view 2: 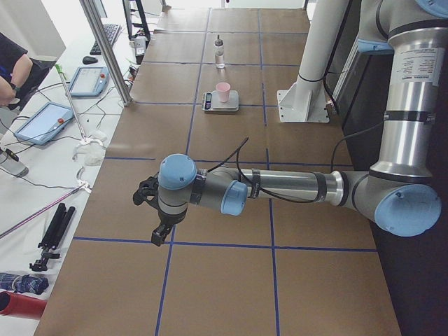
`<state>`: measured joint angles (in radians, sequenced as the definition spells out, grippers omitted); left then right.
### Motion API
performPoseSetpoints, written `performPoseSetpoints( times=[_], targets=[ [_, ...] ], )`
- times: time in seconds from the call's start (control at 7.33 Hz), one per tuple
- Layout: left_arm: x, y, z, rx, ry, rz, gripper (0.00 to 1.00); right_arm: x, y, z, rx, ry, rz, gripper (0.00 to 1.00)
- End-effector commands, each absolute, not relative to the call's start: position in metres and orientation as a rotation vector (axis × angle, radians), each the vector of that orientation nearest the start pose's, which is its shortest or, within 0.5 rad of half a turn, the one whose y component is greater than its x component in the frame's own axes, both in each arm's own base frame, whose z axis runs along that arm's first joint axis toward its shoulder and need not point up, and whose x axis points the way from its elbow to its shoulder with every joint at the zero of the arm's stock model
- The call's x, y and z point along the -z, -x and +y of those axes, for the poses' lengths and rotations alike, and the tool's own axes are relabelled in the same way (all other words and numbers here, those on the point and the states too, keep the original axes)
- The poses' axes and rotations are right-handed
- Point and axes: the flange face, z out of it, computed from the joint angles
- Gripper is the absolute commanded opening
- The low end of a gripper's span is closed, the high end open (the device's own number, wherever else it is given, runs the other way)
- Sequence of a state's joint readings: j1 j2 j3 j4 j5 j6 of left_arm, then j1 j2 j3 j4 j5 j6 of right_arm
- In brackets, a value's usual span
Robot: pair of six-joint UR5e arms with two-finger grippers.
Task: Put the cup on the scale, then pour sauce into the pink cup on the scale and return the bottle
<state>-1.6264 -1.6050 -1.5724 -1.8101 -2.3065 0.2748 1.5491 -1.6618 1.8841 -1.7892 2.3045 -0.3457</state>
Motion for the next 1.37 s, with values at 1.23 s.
performPoseSetpoints(
  times=[1.23],
  targets=[
    [-0.656, 0.095, -0.483, -0.277, -0.291, 0.696, 1.00, -0.654, -0.044, -0.473, 0.146, -0.163, -0.812, 1.00]
  ],
)
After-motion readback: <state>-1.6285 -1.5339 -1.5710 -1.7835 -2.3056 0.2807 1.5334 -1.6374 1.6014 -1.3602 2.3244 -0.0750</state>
